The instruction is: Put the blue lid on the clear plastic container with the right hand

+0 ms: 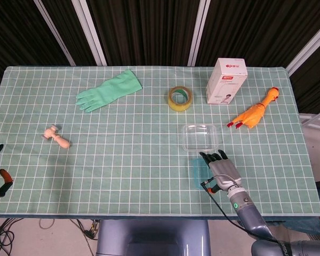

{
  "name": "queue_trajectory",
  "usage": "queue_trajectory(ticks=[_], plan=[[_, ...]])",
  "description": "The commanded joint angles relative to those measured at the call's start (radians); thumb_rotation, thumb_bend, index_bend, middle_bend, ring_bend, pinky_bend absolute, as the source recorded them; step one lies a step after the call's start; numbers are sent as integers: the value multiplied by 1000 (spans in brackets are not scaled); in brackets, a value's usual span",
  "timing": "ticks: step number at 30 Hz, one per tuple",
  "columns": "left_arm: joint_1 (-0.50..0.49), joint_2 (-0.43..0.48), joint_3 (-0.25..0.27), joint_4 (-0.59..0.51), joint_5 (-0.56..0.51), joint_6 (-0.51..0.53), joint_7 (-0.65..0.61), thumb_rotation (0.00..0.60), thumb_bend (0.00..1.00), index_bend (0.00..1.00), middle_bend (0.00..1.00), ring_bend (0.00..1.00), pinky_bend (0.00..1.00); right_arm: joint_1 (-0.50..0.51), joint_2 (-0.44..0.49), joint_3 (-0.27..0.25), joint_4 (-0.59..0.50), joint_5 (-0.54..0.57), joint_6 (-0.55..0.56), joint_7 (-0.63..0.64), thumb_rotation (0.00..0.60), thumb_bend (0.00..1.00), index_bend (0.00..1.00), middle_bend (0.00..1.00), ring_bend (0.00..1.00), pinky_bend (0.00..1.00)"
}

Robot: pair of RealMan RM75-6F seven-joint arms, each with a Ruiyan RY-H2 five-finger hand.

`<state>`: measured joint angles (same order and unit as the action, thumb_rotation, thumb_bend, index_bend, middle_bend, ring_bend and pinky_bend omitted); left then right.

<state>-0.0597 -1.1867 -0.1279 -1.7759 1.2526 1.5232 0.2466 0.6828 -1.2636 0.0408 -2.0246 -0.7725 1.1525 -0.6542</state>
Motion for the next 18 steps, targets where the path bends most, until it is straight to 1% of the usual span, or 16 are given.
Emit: queue_trajectory(ticks=[1,5,10,14,18], plan=[[0,0,0,0,-1,-1,0,600,815,67,0,0,0,0,73,13,-70,24,10,-1,600,223,0,458,156,0],[0,0,0,-1,0,0,0,600,815,67,0,0,0,4,138,27,-118,42,18,1,600,223,0,458,156,0],[0,0,-1,-3,-1,1,0,600,816,67,0,0,0,27,202,73,-146,77,10,21,600,223,0,458,156,0],[-2,2,-3,-5,-7,-4,-3,600,816,67,0,0,0,84,237,125,-135,150,-19,2,600,223,0,458,136,0],[-4,4,-9,-10,-19,-10,-9,600,815,67,0,0,0,175,250,178,-94,273,-61,-45,600,223,0,459,122,0]])
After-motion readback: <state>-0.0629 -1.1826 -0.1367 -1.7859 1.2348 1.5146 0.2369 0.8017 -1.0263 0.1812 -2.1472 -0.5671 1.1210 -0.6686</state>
